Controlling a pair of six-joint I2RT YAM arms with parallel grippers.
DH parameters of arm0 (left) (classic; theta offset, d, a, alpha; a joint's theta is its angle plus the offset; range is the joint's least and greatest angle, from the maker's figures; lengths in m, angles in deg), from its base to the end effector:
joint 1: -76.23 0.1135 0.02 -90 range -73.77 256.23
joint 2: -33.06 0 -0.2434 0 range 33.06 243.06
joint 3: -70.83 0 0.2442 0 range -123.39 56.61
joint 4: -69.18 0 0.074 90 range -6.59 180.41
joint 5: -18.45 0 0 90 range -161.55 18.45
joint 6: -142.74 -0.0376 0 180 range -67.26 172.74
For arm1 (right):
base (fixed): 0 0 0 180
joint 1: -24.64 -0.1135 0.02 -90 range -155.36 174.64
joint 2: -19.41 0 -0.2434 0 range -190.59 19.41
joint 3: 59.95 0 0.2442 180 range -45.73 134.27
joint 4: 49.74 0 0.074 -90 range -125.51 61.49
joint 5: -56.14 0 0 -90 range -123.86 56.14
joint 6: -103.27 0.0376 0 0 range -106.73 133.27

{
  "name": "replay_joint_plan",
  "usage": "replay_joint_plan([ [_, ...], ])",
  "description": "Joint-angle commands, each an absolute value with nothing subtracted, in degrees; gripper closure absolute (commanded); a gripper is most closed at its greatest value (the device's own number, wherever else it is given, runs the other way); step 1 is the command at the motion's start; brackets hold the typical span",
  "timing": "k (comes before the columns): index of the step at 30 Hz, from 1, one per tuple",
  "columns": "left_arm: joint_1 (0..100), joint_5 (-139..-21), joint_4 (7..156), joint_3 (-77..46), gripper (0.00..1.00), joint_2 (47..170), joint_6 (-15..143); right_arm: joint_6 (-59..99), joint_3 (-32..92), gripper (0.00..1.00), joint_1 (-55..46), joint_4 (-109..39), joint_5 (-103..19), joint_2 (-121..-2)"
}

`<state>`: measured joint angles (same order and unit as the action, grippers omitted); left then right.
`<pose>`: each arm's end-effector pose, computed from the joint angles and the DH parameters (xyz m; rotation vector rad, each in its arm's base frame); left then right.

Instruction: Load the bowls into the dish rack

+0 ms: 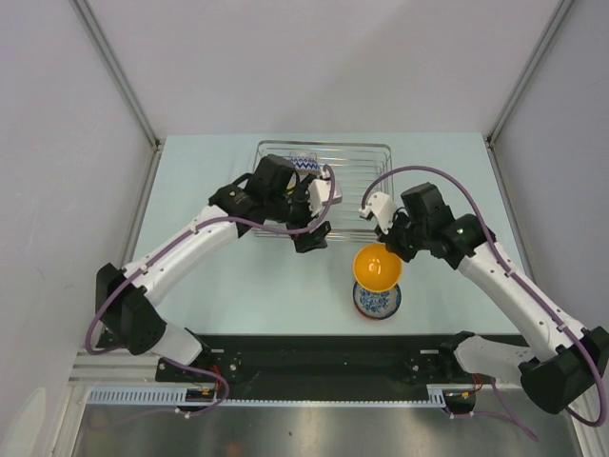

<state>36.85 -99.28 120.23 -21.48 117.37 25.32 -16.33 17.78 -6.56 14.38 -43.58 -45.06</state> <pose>0.2332 -0.2141 0.3165 1.4679 1.7796 -0.6669 0.1874 0.1209 0.3030 -1.3050 2.0777 0.2207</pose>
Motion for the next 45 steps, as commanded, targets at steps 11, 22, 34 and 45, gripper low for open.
replay_joint_plan([
  [11, 35.5, -100.8, 118.1, -33.0, 0.00, 123.7, 33.6, -12.3, 30.1, 1.00, -6.4, 6.6, -39.7, -54.2],
  [22, 35.2, -101.0, 114.6, -31.3, 0.16, 123.5, 36.9, -6.9, 32.1, 1.00, -4.8, 1.3, -38.3, -57.1],
  [34, 35.2, -90.6, 107.9, -28.5, 0.18, 122.2, 44.9, 1.6, 29.3, 1.00, 0.8, -6.2, -41.6, -55.7],
  [45, 35.2, -86.8, 109.0, -32.7, 0.17, 127.2, 44.7, 3.7, 31.4, 1.00, 0.8, -4.7, -43.5, -55.7],
])
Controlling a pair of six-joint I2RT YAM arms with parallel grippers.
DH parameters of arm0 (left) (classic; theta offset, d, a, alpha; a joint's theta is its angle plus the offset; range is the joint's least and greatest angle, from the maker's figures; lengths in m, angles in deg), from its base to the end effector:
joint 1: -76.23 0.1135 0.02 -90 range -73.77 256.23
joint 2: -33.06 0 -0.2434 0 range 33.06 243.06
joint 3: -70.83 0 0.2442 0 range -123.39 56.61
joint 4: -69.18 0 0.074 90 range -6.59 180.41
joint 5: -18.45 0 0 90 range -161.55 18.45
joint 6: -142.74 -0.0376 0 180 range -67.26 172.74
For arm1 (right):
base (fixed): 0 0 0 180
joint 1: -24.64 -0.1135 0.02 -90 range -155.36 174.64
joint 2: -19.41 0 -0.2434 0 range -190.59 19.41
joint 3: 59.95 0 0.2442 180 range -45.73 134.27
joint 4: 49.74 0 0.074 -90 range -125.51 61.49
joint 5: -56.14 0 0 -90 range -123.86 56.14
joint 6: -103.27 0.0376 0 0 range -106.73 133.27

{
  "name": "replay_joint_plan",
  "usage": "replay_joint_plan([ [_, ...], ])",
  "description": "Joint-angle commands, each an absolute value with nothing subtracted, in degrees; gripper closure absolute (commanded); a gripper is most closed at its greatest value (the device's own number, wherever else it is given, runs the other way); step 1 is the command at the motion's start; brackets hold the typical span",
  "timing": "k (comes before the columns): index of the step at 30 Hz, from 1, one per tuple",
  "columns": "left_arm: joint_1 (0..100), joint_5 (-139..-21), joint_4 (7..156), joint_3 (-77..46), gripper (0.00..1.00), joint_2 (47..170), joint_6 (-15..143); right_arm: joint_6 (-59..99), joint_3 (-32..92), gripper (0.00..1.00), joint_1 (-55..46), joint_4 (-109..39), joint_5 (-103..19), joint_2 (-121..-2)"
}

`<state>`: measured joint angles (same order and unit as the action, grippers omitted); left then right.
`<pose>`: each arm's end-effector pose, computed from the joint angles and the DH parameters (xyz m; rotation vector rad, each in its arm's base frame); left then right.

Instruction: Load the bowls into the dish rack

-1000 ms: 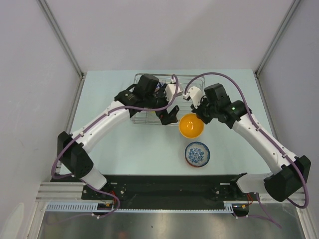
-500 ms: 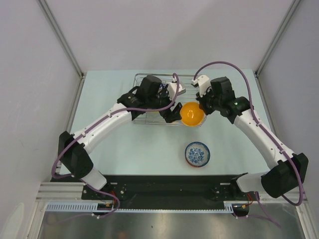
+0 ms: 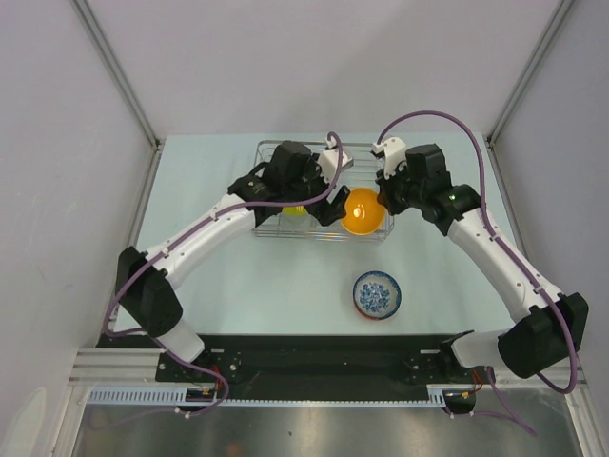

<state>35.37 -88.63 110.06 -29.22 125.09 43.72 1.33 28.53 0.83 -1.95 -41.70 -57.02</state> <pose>0.2672 -0.2457 0.3312 1.0798 1.8997 -0.6398 0.2651 0.1226 0.3361 -0.7485 2.0693 0.2664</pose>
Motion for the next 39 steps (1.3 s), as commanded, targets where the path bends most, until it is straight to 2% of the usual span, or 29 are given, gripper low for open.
replay_joint_plan([
  [1, 35.2, -86.9, 108.9, -32.8, 0.19, 127.5, 44.8, 3.8, 31.4, 1.00, 0.8, -4.8, -43.6, -55.5],
  [3, 35.2, -87.1, 108.5, -33.1, 0.21, 128.3, 45.1, 3.9, 31.8, 1.00, 0.9, -4.7, -43.8, -55.3],
  [6, 35.2, -87.3, 109.3, -34.7, 0.37, 129.8, 45.1, 4.0, 31.6, 1.00, 0.7, -4.7, -43.8, -55.1],
  [7, 35.2, -86.9, 109.4, -34.9, 0.47, 130.0, 45.1, 3.9, 31.7, 1.00, 0.7, -4.7, -43.6, -55.0],
  [9, 35.2, -86.8, 109.5, -35.2, 0.58, 130.3, 45.1, 3.8, 31.2, 1.00, 0.6, -5.1, -43.2, -54.9],
  [10, 35.2, -86.9, 109.5, -35.3, 0.67, 130.4, 45.2, 3.8, 31.1, 1.00, 0.7, -5.4, -43.2, -54.9],
  [13, 35.2, -86.8, 109.6, -35.3, 0.83, 130.6, 45.1, 4.0, 30.9, 1.00, 0.6, -5.8, -43.4, -55.0],
  [24, 35.2, -85.6, 109.5, -35.2, 1.00, 131.2, 44.7, 5.0, 30.7, 1.00, -0.8, -6.4, -44.2, -54.4],
  [28, 35.2, -85.2, 109.7, -35.3, 1.00, 131.6, 44.9, 5.3, 31.7, 0.98, -1.3, -5.9, -46.9, -54.2],
  [31, 35.2, -84.9, 109.7, -35.2, 1.00, 131.7, 44.8, 5.2, 32.5, 0.88, -1.6, -5.1, -48.7, -54.3],
  [34, 35.2, -84.7, 109.5, -35.2, 1.00, 131.2, 44.8, 4.7, 32.8, 0.73, -1.6, -4.5, -49.6, -54.5],
  [35, 35.2, -84.6, 109.5, -35.2, 1.00, 131.1, 44.6, 4.3, 32.9, 0.62, -1.6, -4.1, -49.9, -54.6],
  [37, 35.2, -84.5, 109.5, -35.1, 1.00, 130.4, 44.4, 3.6, 33.1, 0.49, -1.5, -3.5, -50.6, -54.7],
  [38, 35.2, -84.5, 109.5, -35.0, 1.00, 130.2, 44.1, 3.5, 33.6, 0.37, -1.4, -2.6, -51.0, -54.9],
  [39, 35.2, -84.5, 109.5, -34.7, 1.00, 129.4, 44.0, 3.3, 34.1, 0.33, -0.8, -1.9, -52.5, -55.1],
])
